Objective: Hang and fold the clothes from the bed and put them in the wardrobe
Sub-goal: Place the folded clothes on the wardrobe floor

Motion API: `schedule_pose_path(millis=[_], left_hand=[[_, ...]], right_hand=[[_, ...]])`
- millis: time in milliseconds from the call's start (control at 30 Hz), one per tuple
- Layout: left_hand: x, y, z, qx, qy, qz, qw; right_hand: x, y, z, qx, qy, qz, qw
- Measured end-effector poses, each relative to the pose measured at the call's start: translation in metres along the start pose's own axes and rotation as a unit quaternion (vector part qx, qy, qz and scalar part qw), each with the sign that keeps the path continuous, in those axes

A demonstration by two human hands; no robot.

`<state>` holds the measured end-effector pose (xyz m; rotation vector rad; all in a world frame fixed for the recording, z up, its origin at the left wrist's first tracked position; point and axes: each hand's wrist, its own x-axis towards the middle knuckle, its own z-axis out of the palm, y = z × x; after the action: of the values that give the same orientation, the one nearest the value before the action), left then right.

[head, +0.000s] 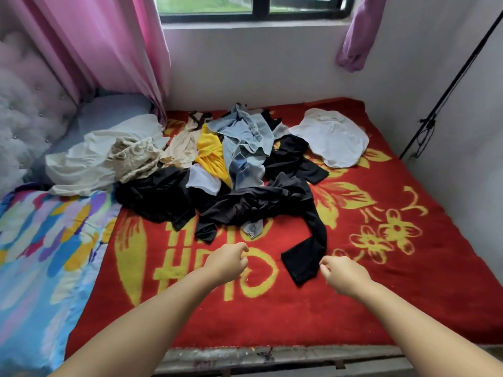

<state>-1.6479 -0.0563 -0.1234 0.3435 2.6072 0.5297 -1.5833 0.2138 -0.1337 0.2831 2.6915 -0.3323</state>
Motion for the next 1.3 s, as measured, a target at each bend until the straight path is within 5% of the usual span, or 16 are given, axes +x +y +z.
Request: schedule_pose_path(millis=[333,600,733,900,1033,1133,1300], left_hand=[[0.174,-0.011,0.049,0.0,-0.053,-0.059,0.997],[0.33,-0.068,0.08,0.073,0.036,-0.034,0.996],[0.378,-0.077,0.105,0.147,0.075,0.017,0.986],[0.401,-0.101,0.129,0.209,0.027,0.039,0.977],[0.398,-0.112,0.118,0.054,0.09,0.078,0.991],[0.371,-0.107,0.101,-0.086,0.079,0.057,0.991],[0.318,-0.09,0.032,-0.222,0.184,0.06,0.956]], right_hand=[[0.212,0.024,0.014,-0.049,-0.073,-0.046,0.995],[0.38,-0.001,0.057,0.006,0.018,-0.095,0.995],[0.433,-0.008,0.069,-0.08,0.118,-0.123,0.982],[0.465,-0.001,0.091,-0.127,0.062,-0.075,0.987],[0.456,0.006,0.093,0.048,0.1,-0.073,0.991],[0.43,0.001,0.068,0.259,0.135,-0.054,0.955],[0.388,-0.027,-0.016,0.322,0.184,-0.1,0.923]])
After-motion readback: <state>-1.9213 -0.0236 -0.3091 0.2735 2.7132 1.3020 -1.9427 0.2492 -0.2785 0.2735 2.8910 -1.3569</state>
